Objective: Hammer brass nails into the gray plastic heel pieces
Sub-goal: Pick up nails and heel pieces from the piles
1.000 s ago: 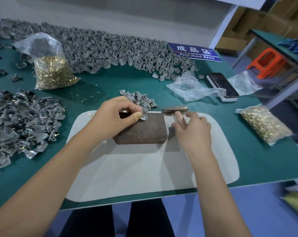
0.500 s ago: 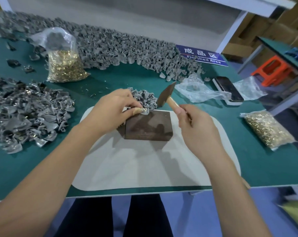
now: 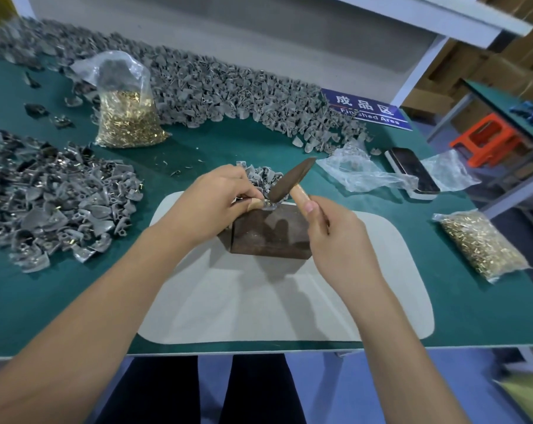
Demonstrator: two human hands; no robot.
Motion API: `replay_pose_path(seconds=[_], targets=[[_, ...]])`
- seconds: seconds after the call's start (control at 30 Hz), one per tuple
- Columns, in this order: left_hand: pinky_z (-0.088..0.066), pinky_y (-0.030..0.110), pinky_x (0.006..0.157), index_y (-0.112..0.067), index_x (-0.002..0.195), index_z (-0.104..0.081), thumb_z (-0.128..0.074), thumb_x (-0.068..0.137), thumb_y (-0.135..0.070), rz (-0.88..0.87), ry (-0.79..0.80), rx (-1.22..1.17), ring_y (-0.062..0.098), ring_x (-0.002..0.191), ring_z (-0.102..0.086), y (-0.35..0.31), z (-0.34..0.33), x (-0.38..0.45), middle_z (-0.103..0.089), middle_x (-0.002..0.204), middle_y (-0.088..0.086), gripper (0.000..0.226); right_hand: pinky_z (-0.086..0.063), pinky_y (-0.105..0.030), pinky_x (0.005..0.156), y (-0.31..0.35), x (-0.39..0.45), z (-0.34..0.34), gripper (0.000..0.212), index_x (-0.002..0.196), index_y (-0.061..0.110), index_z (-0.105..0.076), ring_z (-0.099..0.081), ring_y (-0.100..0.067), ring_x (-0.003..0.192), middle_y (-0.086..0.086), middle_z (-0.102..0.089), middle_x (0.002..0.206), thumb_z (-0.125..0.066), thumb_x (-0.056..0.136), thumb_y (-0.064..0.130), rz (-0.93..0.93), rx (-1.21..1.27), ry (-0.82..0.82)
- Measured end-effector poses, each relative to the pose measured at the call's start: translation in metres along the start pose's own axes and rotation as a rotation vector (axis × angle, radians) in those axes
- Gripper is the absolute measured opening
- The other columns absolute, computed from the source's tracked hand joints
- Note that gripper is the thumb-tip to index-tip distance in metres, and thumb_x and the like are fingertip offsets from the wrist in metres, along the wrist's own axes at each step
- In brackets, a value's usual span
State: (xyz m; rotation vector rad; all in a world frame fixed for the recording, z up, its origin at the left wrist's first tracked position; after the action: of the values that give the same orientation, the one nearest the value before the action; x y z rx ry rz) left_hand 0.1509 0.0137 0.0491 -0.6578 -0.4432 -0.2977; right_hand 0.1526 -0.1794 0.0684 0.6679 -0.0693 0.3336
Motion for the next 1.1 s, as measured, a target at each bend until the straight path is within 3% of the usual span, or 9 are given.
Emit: replay_pose_path(seconds=[0.17, 0.23, 0.3, 0.43, 0.5, 0.6, 0.77, 0.9, 1.1], targets=[[-0.042, 0.030, 0.078, -0.016, 0.098, -0.080, -0.076, 0.091, -0.020, 0.004, 0.003, -0.025, 0.011, 0.084, -0.048, -0.001, 0.000, 0.000, -0.055, 0.085, -0.009, 0.010, -0.035, -0.040, 0.056, 0.005, -0.003, 0.017, 0.025, 0.099, 0.030, -0.061, -0.043, -0.018, 0.061, 0.008, -0.047, 0.062, -0.039, 0.110, 0.037, 0.024, 0.089, -0.170], [-0.040, 0.027, 0.078, -0.014, 0.098, -0.081, -0.076, 0.091, -0.019, 0.009, 0.005, -0.028, 0.010, 0.084, -0.047, -0.001, 0.000, 0.001, -0.055, 0.085, -0.009, 0.010, -0.039, -0.041, 0.059, 0.008, -0.004, 0.008, 0.026, 0.103, 0.027, -0.062, -0.047, -0.023, 0.065, 0.007, -0.048, 0.063, -0.039, 0.110, 0.037, 0.030, 0.015, -0.068], [-0.039, 0.025, 0.077, -0.013, 0.098, -0.081, -0.076, 0.090, -0.017, 0.017, 0.009, -0.029, 0.009, 0.083, -0.047, -0.001, 0.000, 0.001, -0.055, 0.084, -0.009, 0.010, -0.042, -0.043, 0.061, 0.008, -0.003, 0.004, 0.028, 0.092, 0.026, -0.056, -0.049, -0.028, 0.068, 0.004, -0.048, 0.065, -0.037, 0.110, 0.038, 0.032, -0.096, 0.029], [-0.042, 0.028, 0.078, -0.012, 0.098, -0.080, -0.076, 0.091, -0.019, 0.027, 0.007, -0.027, 0.010, 0.084, -0.050, 0.000, 0.000, 0.000, -0.056, 0.085, -0.008, 0.011, -0.035, -0.041, 0.055, 0.012, -0.007, 0.022, 0.028, 0.094, 0.028, -0.056, -0.043, -0.022, 0.060, 0.006, -0.045, 0.061, -0.036, 0.110, 0.041, 0.057, 0.034, -0.151], [-0.044, 0.029, 0.078, -0.012, 0.097, -0.080, -0.076, 0.091, -0.019, 0.028, 0.001, -0.030, 0.011, 0.084, -0.051, -0.001, 0.000, 0.001, -0.058, 0.085, -0.006, 0.010, -0.038, -0.042, 0.057, 0.015, -0.007, 0.013, 0.030, 0.103, 0.025, -0.060, -0.048, -0.025, 0.064, 0.006, -0.048, 0.064, -0.035, 0.110, 0.040, 0.044, -0.004, -0.079], [-0.042, 0.026, 0.078, -0.011, 0.097, -0.080, -0.075, 0.091, -0.016, 0.028, 0.002, -0.034, 0.011, 0.084, -0.051, -0.001, 0.000, 0.000, -0.058, 0.085, -0.005, 0.009, -0.042, -0.041, 0.062, 0.010, 0.002, 0.003, 0.034, 0.093, 0.022, -0.058, -0.052, -0.032, 0.072, 0.002, -0.053, 0.067, -0.035, 0.110, 0.041, -0.012, -0.128, 0.077], [-0.036, 0.018, 0.076, -0.012, 0.098, -0.080, -0.076, 0.091, -0.018, 0.033, -0.002, -0.029, 0.007, 0.083, -0.047, 0.000, 0.001, 0.000, -0.052, 0.083, -0.012, 0.010, -0.039, -0.040, 0.060, 0.006, 0.003, 0.005, 0.036, 0.081, 0.024, -0.049, -0.048, -0.026, 0.067, 0.003, -0.047, 0.064, -0.036, 0.110, 0.040, -0.020, -0.100, 0.077], [-0.037, 0.021, 0.077, -0.014, 0.098, -0.080, -0.076, 0.091, -0.022, 0.038, -0.007, -0.028, 0.006, 0.083, -0.047, 0.001, 0.000, -0.001, -0.052, 0.083, -0.012, 0.012, -0.035, -0.038, 0.058, 0.000, 0.005, 0.004, 0.036, 0.079, 0.024, -0.051, -0.046, -0.021, 0.064, 0.005, -0.046, 0.063, -0.038, 0.110, 0.037, -0.043, -0.059, 0.078], [-0.038, 0.024, 0.077, -0.016, 0.098, -0.080, -0.074, 0.091, -0.023, 0.054, -0.005, -0.047, 0.011, 0.084, -0.050, 0.001, 0.002, -0.002, -0.056, 0.085, -0.006, 0.011, -0.033, -0.039, 0.057, -0.003, 0.002, 0.020, 0.031, 0.083, 0.023, -0.052, -0.039, -0.017, 0.058, 0.007, -0.043, 0.059, -0.040, 0.110, 0.031, -0.020, 0.146, -0.139]])
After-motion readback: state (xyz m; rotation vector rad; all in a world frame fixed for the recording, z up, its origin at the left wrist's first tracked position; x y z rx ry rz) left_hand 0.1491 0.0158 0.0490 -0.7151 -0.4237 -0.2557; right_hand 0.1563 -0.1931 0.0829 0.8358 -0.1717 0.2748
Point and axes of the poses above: each hand's wrist, its own x-axis towards the middle knuckle, its own z-axis out of the back of the hand, y = z × x, the point moved 8 cm from there along x, towards the middle knuckle
